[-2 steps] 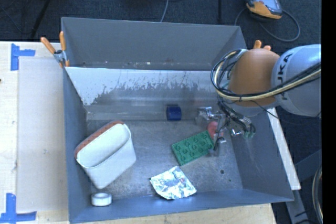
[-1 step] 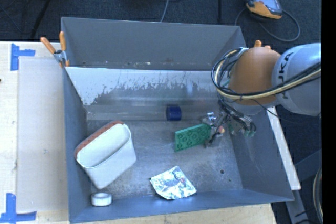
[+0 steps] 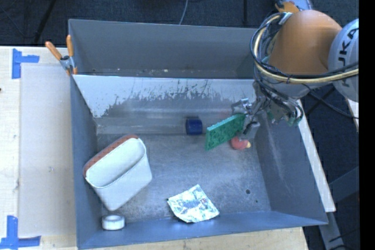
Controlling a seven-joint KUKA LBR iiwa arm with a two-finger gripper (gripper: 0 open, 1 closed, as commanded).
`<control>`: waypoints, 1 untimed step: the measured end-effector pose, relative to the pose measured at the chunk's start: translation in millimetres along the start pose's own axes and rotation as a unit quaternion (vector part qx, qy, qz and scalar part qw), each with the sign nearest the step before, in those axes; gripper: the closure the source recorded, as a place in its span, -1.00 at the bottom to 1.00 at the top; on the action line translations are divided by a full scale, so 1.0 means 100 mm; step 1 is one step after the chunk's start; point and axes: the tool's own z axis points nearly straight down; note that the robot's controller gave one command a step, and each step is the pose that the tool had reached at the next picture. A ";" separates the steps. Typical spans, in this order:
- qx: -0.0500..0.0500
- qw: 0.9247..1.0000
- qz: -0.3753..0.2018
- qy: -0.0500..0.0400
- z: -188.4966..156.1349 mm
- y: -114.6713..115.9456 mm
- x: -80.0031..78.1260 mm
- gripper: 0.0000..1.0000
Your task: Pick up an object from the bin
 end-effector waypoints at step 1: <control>-0.001 0.999 -0.040 0.003 -0.41 -0.04 0.41 1.00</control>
Offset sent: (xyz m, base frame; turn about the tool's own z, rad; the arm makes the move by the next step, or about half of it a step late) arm -0.0391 -0.0132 0.0388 -0.0812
